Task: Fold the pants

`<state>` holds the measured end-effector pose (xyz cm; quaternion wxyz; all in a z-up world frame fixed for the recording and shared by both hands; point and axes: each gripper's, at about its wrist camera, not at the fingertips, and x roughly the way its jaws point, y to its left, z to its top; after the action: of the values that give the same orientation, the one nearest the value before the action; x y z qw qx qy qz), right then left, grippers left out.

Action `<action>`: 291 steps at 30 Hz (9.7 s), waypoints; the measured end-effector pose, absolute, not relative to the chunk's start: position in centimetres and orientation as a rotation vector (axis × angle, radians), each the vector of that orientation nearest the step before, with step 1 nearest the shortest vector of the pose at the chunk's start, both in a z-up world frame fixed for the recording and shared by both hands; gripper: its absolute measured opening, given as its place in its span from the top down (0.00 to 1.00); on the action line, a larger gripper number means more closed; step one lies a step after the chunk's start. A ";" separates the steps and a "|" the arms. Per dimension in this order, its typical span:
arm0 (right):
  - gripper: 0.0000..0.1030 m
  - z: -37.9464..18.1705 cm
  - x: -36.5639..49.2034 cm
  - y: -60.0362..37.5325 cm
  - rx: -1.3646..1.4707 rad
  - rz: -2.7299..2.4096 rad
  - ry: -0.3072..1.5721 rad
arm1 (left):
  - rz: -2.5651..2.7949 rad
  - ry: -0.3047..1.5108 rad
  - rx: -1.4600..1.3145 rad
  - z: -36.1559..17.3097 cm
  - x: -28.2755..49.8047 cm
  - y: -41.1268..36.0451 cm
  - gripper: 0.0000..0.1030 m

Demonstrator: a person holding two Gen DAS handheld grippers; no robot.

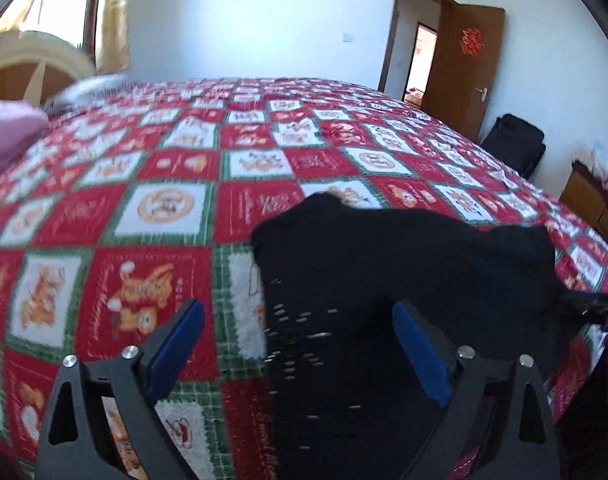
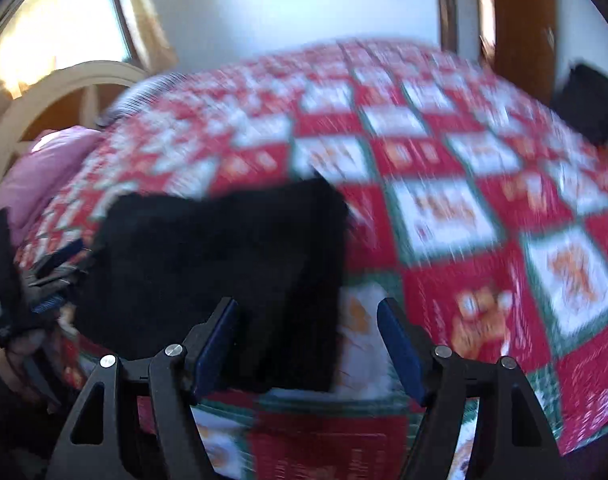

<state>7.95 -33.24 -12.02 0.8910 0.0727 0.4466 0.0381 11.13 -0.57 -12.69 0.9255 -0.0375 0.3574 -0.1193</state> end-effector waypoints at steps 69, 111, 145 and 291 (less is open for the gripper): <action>0.54 -12.7 6.1 -33.9 0.281 0.227 0.956 | -0.417 0.647 0.075 -7.7 12.3 -9.0 0.00; 0.46 -9.9 6.9 -23.2 0.048 0.365 0.819 | -0.332 0.735 -0.015 -11.6 18.5 1.1 0.00; 0.34 -8.9 7.9 -31.7 0.173 0.218 0.755 | -0.393 0.761 -0.001 -11.8 10.8 -1.5 0.00; 0.30 0.4 9.3 -18.4 0.064 0.315 0.564 | 0.121 0.464 0.034 -1.6 4.7 12.3 0.00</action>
<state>9.31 -18.37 0.41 0.9477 0.0315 0.2771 0.1550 4.65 12.28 -1.58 0.9713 0.0167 0.2298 0.0598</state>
